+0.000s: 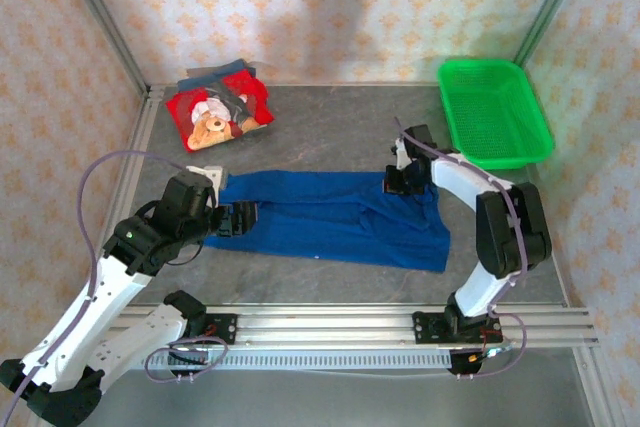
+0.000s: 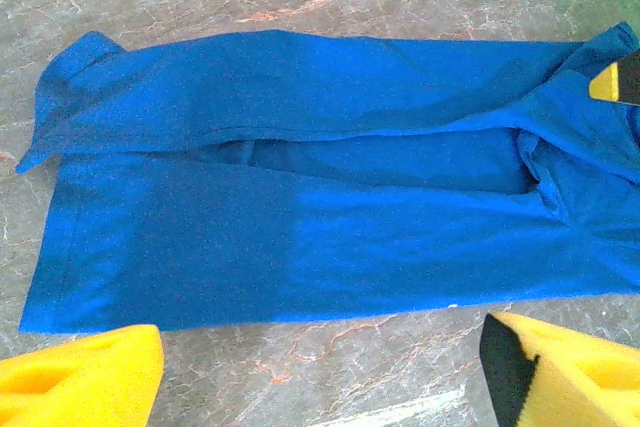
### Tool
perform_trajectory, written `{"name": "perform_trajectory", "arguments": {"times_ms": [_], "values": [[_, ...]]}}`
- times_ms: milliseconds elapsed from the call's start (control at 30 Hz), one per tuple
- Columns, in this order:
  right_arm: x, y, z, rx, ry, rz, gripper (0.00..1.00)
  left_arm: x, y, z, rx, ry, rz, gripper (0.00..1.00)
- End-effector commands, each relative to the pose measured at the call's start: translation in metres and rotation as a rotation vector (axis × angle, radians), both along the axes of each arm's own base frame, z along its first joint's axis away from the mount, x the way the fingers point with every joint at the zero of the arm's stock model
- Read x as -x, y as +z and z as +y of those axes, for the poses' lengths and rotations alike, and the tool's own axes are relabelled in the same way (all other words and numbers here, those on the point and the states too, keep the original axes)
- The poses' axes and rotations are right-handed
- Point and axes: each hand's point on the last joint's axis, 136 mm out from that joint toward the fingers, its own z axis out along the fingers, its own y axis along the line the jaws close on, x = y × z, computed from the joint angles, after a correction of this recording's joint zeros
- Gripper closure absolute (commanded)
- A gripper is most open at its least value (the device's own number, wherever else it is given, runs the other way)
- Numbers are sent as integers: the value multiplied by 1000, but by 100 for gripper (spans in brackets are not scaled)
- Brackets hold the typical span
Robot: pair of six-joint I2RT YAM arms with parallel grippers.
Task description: Fold and stack the t-shirts
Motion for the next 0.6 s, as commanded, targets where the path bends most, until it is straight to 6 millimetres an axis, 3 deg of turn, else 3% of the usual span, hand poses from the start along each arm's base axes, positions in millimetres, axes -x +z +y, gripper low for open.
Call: {"name": "perform_trajectory", "arguments": {"times_ms": [0, 333, 567], "values": [[7, 14, 4, -39, -8, -30, 100, -2, -3, 3, -4, 23, -17, 16], [29, 25, 20, -147, -13, -22, 100, -9, -14, -1, 0, 25, -12, 16], [59, 28, 36, -183, -3, 6, 100, -12, -19, -2, -11, 23, -6, 16]]}}
